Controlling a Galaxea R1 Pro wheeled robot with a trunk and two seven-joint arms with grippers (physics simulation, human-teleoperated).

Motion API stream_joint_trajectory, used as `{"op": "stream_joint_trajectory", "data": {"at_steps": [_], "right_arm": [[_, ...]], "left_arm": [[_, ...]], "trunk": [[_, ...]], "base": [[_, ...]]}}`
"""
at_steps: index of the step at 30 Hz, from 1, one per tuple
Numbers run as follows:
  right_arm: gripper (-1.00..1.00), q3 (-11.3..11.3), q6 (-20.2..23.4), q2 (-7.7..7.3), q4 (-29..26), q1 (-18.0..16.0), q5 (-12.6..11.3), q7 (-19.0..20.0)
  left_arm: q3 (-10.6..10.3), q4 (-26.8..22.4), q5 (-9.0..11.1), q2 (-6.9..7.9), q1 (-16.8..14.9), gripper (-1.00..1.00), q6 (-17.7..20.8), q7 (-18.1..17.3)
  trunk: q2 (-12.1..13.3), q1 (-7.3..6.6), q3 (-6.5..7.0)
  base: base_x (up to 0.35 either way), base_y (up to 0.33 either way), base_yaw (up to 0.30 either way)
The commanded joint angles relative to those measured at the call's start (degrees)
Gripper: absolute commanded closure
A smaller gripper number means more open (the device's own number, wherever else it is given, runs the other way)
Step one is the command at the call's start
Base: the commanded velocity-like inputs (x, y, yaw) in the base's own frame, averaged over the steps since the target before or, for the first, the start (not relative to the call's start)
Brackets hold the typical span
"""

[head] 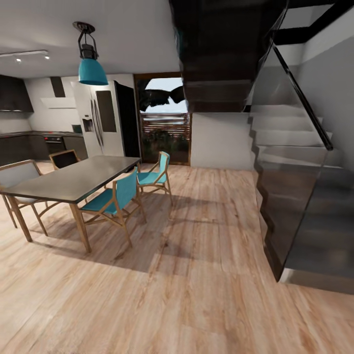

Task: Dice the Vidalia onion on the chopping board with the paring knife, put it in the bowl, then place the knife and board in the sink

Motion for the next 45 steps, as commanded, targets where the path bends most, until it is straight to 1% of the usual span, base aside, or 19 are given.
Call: {"op": "stream_joint_trajectory", "data": {"at_steps": [1, 13, 37, 45], "right_arm": [[-1.00, -0.01, -0.17, 0.01, 0.02, -0.02, 0.00, -0.10], [-1.00, -0.01, -0.21, 0.02, 0.02, -0.03, 0.00, -0.10], [-1.00, 0.00, -0.19, 0.10, 0.02, -0.02, 0.00, -0.10], [-1.00, 0.02, -0.17, 0.10, 0.02, -0.01, 0.00, -0.10]], "left_arm": [[0.02, 0.03, 0.11, -0.01, -0.03, -1.00, -0.16, 0.01], [0.01, 0.02, 0.11, -0.01, -0.03, -1.00, -0.16, 0.01], [0.03, 0.03, 0.11, -0.01, -0.03, -1.00, -0.16, 0.01], [-0.06, 0.03, 0.11, -0.01, -0.03, -1.00, -0.16, 0.01]], "trunk": [[-0.03, 0.00, -0.06], [-0.03, 0.00, -0.06], [-0.03, 0.00, -0.06], [-0.03, 0.00, -0.06]], "base": [[0.000, 0.018, 0.289], [0.000, 0.022, 0.289], [0.000, 0.294, 0.289], [0.000, 0.085, 0.289]]}}
